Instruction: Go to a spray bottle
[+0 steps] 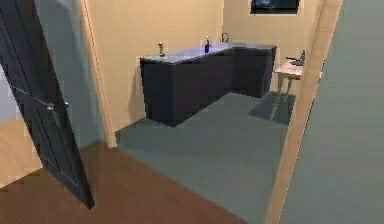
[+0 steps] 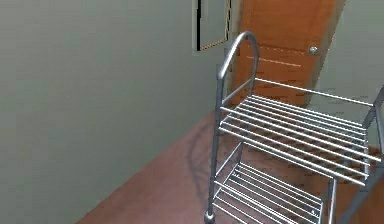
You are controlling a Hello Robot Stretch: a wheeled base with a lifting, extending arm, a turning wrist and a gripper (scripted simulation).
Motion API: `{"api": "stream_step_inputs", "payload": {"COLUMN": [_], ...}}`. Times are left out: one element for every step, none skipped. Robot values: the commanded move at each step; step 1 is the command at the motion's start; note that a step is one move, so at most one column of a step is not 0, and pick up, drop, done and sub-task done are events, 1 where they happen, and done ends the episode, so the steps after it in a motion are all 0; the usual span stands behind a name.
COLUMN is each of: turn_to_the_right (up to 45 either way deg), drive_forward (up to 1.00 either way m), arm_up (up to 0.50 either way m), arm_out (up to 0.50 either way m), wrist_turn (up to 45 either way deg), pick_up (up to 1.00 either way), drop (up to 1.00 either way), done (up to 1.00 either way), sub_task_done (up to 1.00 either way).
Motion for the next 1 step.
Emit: {"api": "stream_step_inputs", "payload": {"turn_to_the_right": [-9.0], "drive_forward": [0.00], "arm_up": [0.00], "arm_out": [0.00], "wrist_turn": [0.0], "pick_up": [0.00], "drop": [0.00], "done": [0.00], "sub_task_done": [0.00]}}
